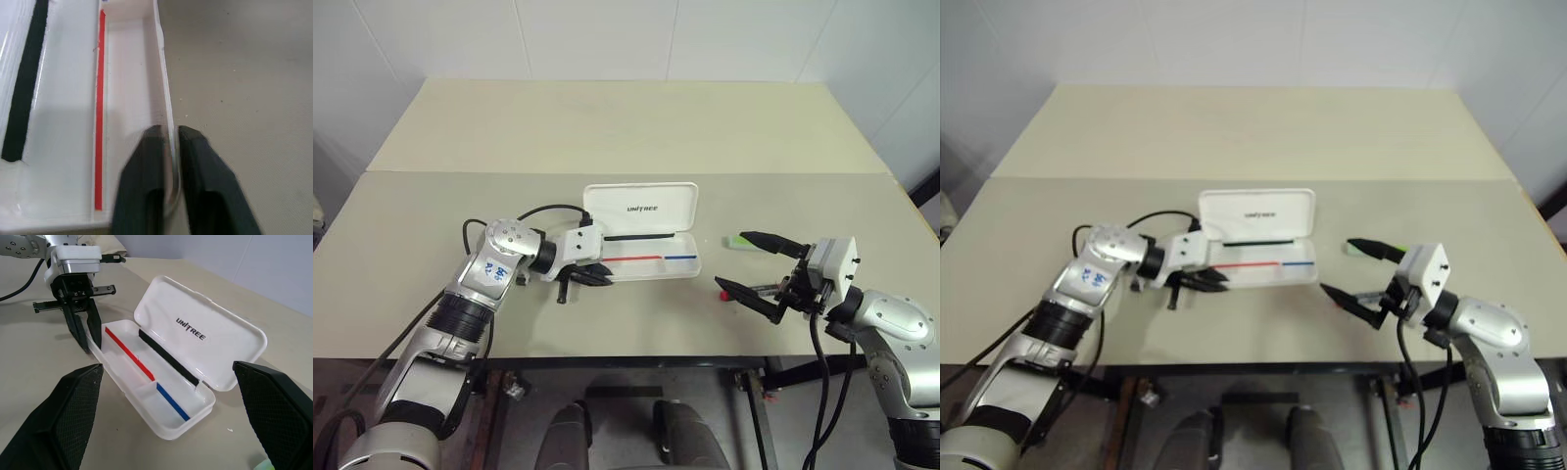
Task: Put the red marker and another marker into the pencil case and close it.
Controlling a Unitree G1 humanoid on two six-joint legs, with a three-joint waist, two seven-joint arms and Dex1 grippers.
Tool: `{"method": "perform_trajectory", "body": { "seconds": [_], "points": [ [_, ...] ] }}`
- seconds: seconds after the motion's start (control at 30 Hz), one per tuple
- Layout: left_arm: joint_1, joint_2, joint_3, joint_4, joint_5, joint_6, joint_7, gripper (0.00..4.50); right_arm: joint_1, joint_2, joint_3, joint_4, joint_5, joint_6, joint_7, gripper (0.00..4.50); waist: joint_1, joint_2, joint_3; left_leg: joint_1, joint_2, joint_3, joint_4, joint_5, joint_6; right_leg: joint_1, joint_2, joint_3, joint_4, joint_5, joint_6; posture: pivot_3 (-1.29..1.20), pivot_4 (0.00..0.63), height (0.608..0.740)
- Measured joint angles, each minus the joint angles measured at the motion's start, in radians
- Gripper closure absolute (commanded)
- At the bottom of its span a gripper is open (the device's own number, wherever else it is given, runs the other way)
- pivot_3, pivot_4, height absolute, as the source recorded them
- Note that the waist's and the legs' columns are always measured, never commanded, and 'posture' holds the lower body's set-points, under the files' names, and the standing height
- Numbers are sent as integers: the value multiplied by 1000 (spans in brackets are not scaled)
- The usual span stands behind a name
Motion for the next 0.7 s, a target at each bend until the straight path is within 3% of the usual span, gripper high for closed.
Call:
{"method": "perform_trajectory", "body": {
  "seconds": [0.13,0.33,0.43,0.53,0.7],
  "points": [
    [-3,-24,0,-2,-11,3,-4,1421,-9,5,5,0,0,0,-2,0,1,0,0,0,0,0,0,0,0,0,0,0,0,0,0,0,150,740],
    [11,-22,16,-88,-92,16,-66,1421,-16,17,25,1,-1,0,-4,0,0,0,0,0,0,0,0,-1,1,0,0,0,0,0,0,0,150,740],
    [52,18,29,-123,-116,-11,-86,936,-15,17,27,0,0,1,-3,0,-3,0,0,1,1,0,-1,-1,1,0,0,0,0,-1,-1,0,150,740],
    [91,46,85,-102,-137,-57,-79,30,-11,13,27,1,1,4,5,0,-1,0,0,1,1,0,-1,-1,1,0,0,0,0,-1,-2,0,150,740],
    [91,43,234,-15,-261,-173,-89,30,-59,-74,33,45,4,29,86,0,1,0,0,0,0,1,0,-1,1,1,-3,-1,-2,-1,-1,0,150,740]
  ]
}}
